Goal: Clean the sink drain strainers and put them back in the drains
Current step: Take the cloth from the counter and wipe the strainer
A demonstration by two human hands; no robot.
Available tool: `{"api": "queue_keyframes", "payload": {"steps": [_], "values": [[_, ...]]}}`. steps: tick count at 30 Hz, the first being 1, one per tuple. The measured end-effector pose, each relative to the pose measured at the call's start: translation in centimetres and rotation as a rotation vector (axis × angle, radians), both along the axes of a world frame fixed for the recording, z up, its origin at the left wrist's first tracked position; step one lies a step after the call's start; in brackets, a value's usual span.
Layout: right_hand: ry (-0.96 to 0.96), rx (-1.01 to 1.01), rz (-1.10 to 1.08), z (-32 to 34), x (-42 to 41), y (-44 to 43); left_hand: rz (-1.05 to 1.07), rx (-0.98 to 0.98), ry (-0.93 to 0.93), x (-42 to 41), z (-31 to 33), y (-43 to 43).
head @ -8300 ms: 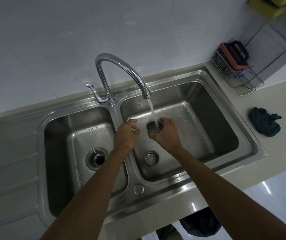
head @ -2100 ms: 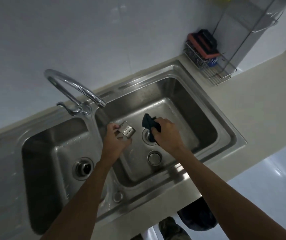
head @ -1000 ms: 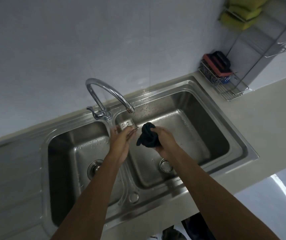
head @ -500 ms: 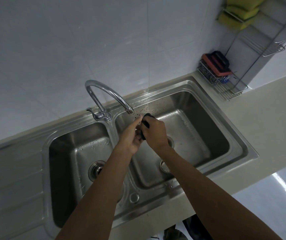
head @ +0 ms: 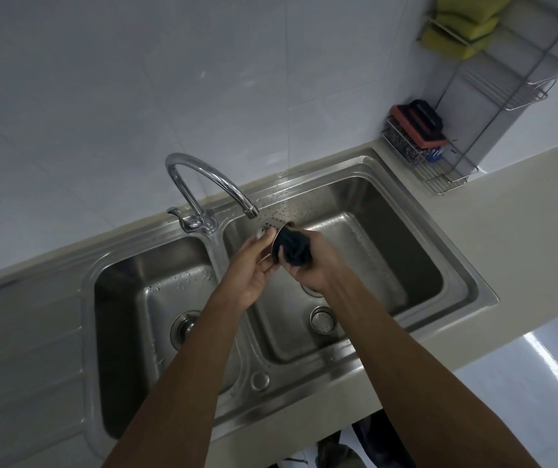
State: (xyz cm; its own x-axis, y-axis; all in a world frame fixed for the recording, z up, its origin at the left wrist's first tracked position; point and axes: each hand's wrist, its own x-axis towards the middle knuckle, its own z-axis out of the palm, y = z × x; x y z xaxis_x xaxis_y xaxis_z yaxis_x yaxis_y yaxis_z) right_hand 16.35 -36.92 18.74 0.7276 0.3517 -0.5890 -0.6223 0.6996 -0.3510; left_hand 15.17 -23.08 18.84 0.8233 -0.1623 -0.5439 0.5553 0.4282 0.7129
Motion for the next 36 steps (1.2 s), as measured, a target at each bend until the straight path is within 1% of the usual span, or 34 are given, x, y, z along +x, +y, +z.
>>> {"api": "queue_keyframes", "payload": {"steps": [1,2,3,4,5,7,8,10,12,14,16,17,19,21,22,24,28,30,32,36], "values": [[-0.005,0.003,-0.032,-0.3,-0.2,0.1,0.007,-0.014,0.013,-0.1,0.1,-0.2],[-0.021,-0.036,-0.069,-0.7,-0.3,0.3,0.019,-0.026,0.031,-0.2,0.1,-0.4],[-0.058,-0.133,-0.112,-1.1,-0.5,0.6,0.031,-0.03,0.046,-0.3,0.0,-0.7],[-0.121,-0.3,-0.151,-1.5,-0.7,0.7,0.039,-0.025,0.052,-0.4,0.0,-0.9],[-0.221,-0.553,-0.171,-1.6,-0.8,0.8,0.045,-0.008,0.055,-0.5,-0.1,-1.1],[-0.522,-1.083,-0.133,-1.6,-1.1,0.9,0.064,0.029,0.064,-0.6,-0.1,-1.7],[-0.641,-1.294,-0.105,-1.7,-1.1,1.0,0.076,0.04,0.072,-0.7,0.0,-2.0],[-0.78,-1.579,-0.031,-1.2,-1.2,1.4,0.12,0.046,0.083,-0.7,0.2,-2.4],[-0.889,-1.767,0.043,-0.8,-1.2,1.6,0.156,0.048,0.073,-0.3,0.7,-2.6],[-1.014,-1.885,0.098,-0.7,-1.2,1.4,0.185,0.069,0.061,0.1,0.8,-2.5],[-1.092,-2.0,0.194,-0.8,-1.1,1.1,0.224,0.185,0.048,0.4,0.7,-2.3],[-1.104,-2.05,0.243,-1.0,-1.2,1.0,0.235,0.299,0.016,0.4,0.5,-2.2],[-1.053,-2.109,0.299,-2.1,-1.5,0.4,0.193,0.619,-0.142,0.4,0.1,-1.7],[-0.902,-2.088,0.286,-3.1,-1.7,-1.0,0.072,0.964,-0.32,0.2,-0.5,-1.0],[-0.834,-2.061,0.268,-3.6,-1.8,-1.9,-0.006,1.098,-0.369,0.1,-1.2,-0.6],[-0.727,-1.974,0.243,-4.4,-1.8,-3.6,-0.201,1.299,-0.39,-0.4,-2.9,-0.3],[-0.497,-1.69,0.156,-4.8,-2.0,-6.2,-0.623,1.431,-0.263,-1.7,-6.7,-0.7],[-0.451,-1.6,0.12,-5.1,-2.3,-7.4,-0.806,1.605,-0.238,-2.3,-8.8,-1.0],[-0.415,-1.523,0.077,-5.3,-2.8,-8.6,-0.92,1.733,-0.236,-2.7,-10.7,-1.5],[-0.351,-1.471,0.068,-6.1,-3.4,-10.8,-1.131,1.844,-0.232,-3.0,-14.1,-3.2]]}}
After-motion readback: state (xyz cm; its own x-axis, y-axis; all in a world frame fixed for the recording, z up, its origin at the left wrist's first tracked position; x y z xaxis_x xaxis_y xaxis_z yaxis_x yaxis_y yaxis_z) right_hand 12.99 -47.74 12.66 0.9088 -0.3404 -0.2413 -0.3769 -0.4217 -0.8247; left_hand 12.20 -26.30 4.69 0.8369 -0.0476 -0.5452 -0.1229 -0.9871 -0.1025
